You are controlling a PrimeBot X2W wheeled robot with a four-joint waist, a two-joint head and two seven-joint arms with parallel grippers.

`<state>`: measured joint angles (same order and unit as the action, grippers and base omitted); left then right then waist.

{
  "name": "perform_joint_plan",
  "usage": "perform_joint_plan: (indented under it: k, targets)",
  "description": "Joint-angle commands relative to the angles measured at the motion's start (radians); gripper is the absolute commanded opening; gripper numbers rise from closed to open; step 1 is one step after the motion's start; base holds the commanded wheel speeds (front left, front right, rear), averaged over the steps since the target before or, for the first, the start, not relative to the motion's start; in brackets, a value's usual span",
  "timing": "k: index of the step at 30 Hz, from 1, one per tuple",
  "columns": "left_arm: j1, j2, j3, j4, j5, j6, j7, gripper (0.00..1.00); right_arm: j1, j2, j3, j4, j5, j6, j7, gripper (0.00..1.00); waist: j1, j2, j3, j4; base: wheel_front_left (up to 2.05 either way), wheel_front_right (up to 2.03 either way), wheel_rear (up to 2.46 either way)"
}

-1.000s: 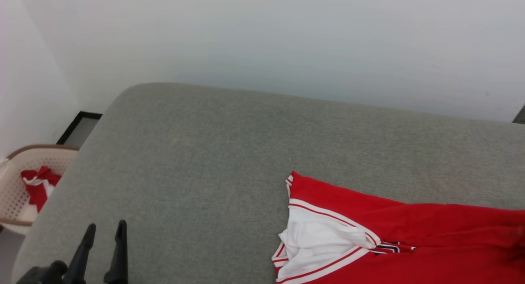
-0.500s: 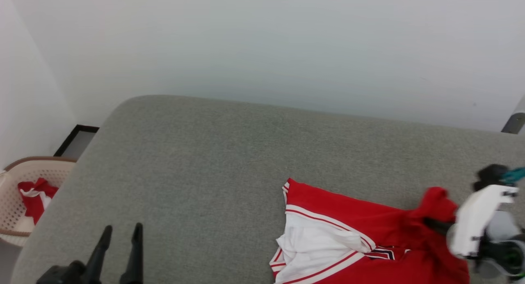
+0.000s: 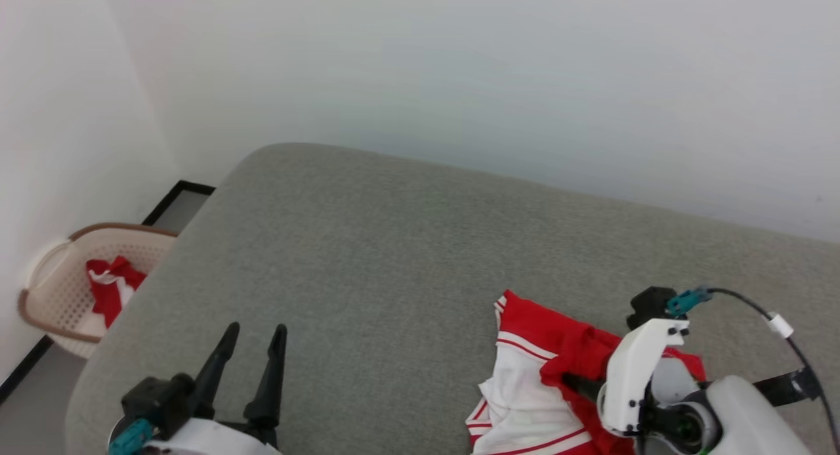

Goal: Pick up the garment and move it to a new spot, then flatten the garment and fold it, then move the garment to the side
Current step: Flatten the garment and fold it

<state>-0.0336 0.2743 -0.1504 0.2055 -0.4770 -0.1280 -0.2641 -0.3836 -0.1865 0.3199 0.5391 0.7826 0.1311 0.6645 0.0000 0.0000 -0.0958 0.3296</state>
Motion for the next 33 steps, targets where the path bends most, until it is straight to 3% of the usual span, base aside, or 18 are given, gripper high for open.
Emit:
perform_joint_plan:
  k: [1, 5, 6, 7, 8, 9, 10, 11, 12, 19, 24, 33]
  targets:
    - [-0.020, 0.005, -0.011, 0.005, -0.010, -0.003, 0.001, 1.00, -0.017, 0.022, 0.005, 0.034, -0.010, -0.001, -0.018, 0.00, 0.0000, 0.0000, 0.003, 0.029, 0.00, 0.00, 0.00]
    - [-0.042, 0.002, -0.024, 0.017, -0.022, -0.003, 0.001, 1.00, -0.055, 0.053, 0.022, 0.137, -0.039, -0.001, -0.059, 0.00, 0.0000, 0.0000, 0.009, 0.039, 0.00, 0.00, 0.00]
    - [-0.046, 0.002, -0.024, 0.019, -0.024, -0.003, 0.001, 1.00, -0.065, 0.062, 0.024, 0.157, -0.041, -0.001, -0.068, 0.05, 0.0000, 0.0000, 0.011, 0.038, 0.00, 0.00, 0.00]
    - [-0.046, 0.001, -0.022, 0.020, -0.025, -0.003, 0.001, 1.00, -0.078, 0.069, 0.025, 0.178, -0.041, -0.001, -0.080, 0.25, 0.0000, 0.0000, 0.012, 0.035, 0.00, 0.00, 0.00]
    - [-0.046, 0.001, -0.022, 0.020, -0.025, -0.003, 0.001, 1.00, -0.078, 0.069, 0.025, 0.178, -0.041, -0.001, -0.080, 0.25, 0.0000, 0.0000, 0.012, 0.035, 0.00, 0.00, 0.00]
    - [-0.046, -0.001, -0.018, 0.020, -0.028, -0.003, 0.001, 1.00, -0.092, 0.076, 0.031, 0.192, -0.043, -0.001, -0.090, 0.37, 0.0000, 0.0000, 0.014, 0.031, 0.00, 0.00, 0.00]
    - [-0.046, -0.002, -0.014, 0.021, -0.030, -0.003, 0.001, 1.00, -0.102, 0.083, 0.037, 0.204, -0.040, -0.001, -0.101, 0.56, 0.0000, 0.0000, 0.015, 0.026, 0.00, 0.00, 0.00]
    - [-0.042, -0.002, -0.011, 0.022, -0.031, -0.003, 0.001, 1.00, -0.111, 0.089, 0.042, 0.218, -0.034, -0.001, -0.113, 0.96, 0.0000, 0.0000, 0.016, 0.021, 0.00, 0.00, 0.00]
    - [-0.038, -0.003, -0.006, 0.022, -0.032, -0.003, 0.001, 1.00, -0.119, 0.095, 0.045, 0.231, -0.028, -0.001, -0.123, 1.00, 0.0000, 0.0000, 0.017, 0.015, 0.00, 0.00, 0.00]
    - [-0.012, -0.016, 0.053, 0.015, -0.022, -0.003, 0.001, 1.00, -0.170, 0.116, 0.093, 0.268, 0.021, -0.001, -0.153, 1.00, 0.0000, 0.0000, 0.014, -0.034, 0.00, 0.00, 0.00]
    - [0.009, -0.025, 0.100, 0.003, -0.003, -0.003, 0.001, 1.00, -0.180, 0.115, 0.126, 0.208, 0.099, -0.001, -0.162, 1.00, 0.0000, 0.0000, 0.012, -0.085, 0.00, 0.00, 0.00]
    - [0.041, -0.030, 0.150, -0.015, 0.032, -0.003, 0.001, 1.00, -0.135, 0.023, 0.179, 0.016, 0.203, -0.001, -0.230, 1.00, 0.0000, 0.0000, 0.008, -0.178, 0.00, 0.00, 0.00]
